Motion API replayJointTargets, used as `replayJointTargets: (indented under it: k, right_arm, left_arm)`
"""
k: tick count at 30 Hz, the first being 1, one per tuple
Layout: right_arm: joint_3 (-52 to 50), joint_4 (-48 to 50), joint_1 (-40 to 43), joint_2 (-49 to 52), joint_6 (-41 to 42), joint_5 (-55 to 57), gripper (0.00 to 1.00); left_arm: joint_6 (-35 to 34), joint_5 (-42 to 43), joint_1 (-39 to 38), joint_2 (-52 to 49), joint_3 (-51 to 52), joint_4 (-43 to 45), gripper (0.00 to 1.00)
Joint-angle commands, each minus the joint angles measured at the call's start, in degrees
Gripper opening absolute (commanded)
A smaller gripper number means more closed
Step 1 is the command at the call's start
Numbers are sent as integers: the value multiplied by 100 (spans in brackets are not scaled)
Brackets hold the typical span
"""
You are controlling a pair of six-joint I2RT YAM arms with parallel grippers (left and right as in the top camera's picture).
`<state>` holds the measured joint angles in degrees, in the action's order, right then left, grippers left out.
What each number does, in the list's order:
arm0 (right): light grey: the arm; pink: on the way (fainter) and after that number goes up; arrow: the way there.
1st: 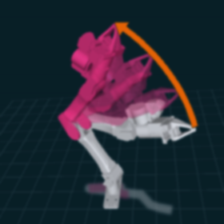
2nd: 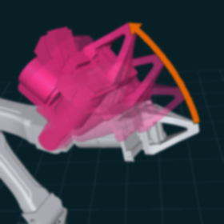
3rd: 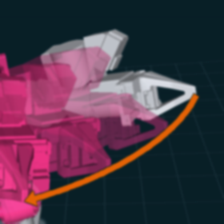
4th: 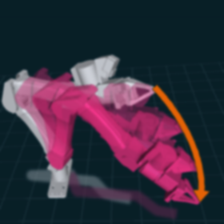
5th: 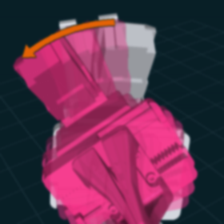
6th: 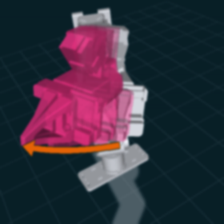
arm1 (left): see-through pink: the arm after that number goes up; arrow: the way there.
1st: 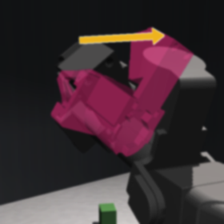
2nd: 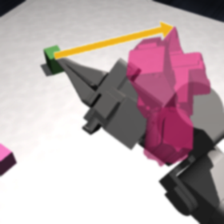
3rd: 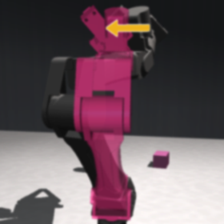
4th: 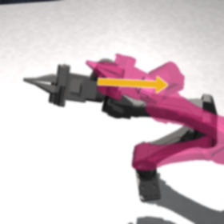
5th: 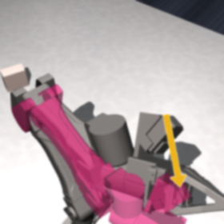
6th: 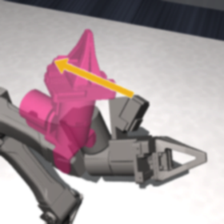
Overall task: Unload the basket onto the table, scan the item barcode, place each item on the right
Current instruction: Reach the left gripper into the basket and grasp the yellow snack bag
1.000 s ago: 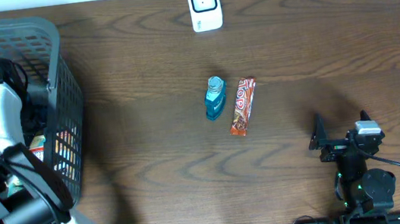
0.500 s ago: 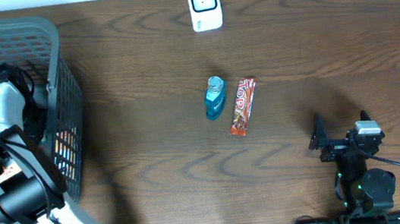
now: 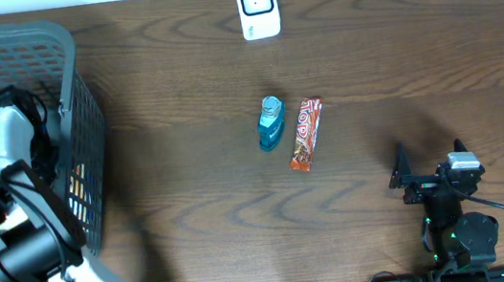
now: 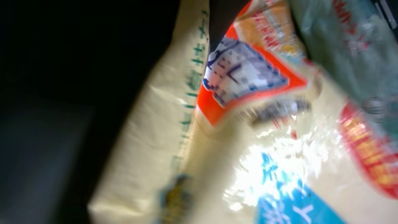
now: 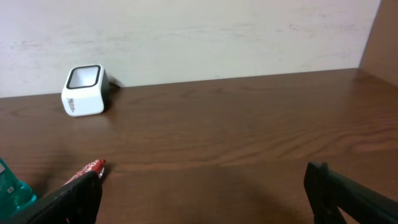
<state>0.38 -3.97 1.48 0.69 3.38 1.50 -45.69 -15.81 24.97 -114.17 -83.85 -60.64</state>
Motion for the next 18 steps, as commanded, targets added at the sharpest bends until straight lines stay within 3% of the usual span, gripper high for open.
replayJointTargets:
  k: [1,11,18]
  right_arm:
    - [-7,-15,46,-31,-68,31,99]
    - [-7,-15,44,-31,-68,31,99]
    - [-7,-15,46,-31,-68,31,99]
  left_arm:
    - [-92,-76,39,1047,-256,107,7]
    - [-92,35,39,3335,-269,745,7]
    - [245,1528,37,4640,-269,1829,7]
